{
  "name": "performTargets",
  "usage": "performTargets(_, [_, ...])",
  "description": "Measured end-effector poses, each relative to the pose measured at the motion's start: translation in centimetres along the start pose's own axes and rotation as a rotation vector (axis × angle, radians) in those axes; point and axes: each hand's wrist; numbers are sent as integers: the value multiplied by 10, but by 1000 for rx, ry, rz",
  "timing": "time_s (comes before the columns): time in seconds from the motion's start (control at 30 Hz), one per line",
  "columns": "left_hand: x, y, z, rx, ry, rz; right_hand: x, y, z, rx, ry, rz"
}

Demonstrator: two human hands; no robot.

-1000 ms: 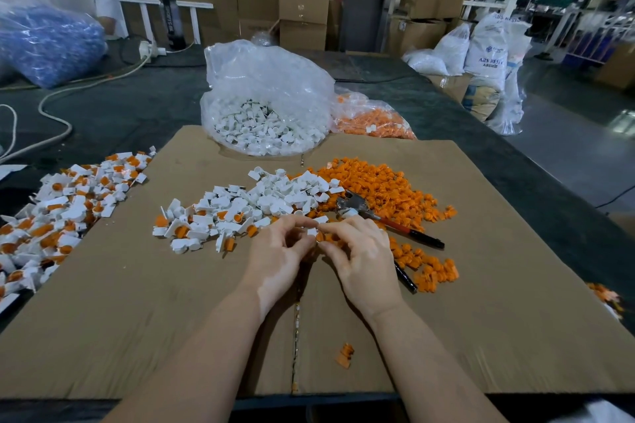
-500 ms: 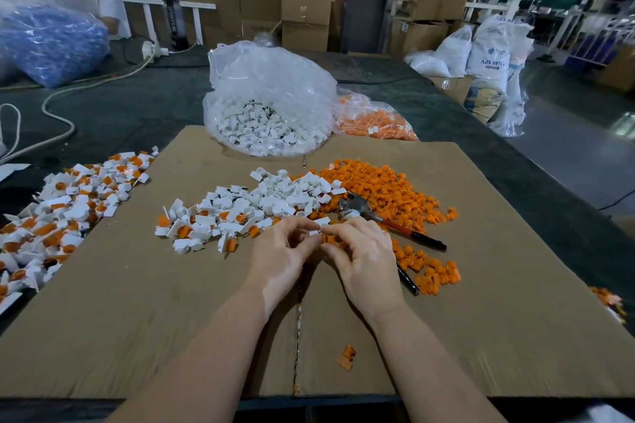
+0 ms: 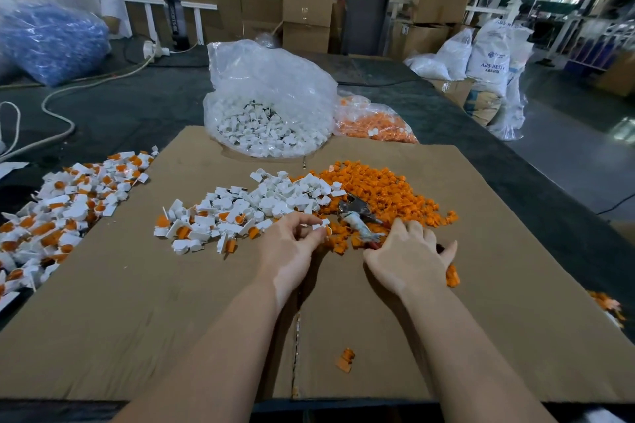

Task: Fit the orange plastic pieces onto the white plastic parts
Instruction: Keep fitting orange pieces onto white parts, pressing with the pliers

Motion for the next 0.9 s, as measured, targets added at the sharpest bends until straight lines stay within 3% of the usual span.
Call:
performTargets(0.17, [0, 2, 3, -19, 5, 7, 1, 3, -7, 6, -73, 4])
performTargets(0.37, [-3, 2, 1, -29, -114, -32, 4, -7, -14, -122, 84, -112])
performTargets(0.57, [-7, 6, -1, -56, -401, -166, 15, -17, -26, 130, 270, -240])
performTargets(0.9, [-5, 13, -4, -139, -409, -212, 15, -23, -45, 445, 510, -244])
Point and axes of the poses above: each hand's wrist, its own y-axis towards the middle knuckle, its own z-axis out of the palm, x = y × z
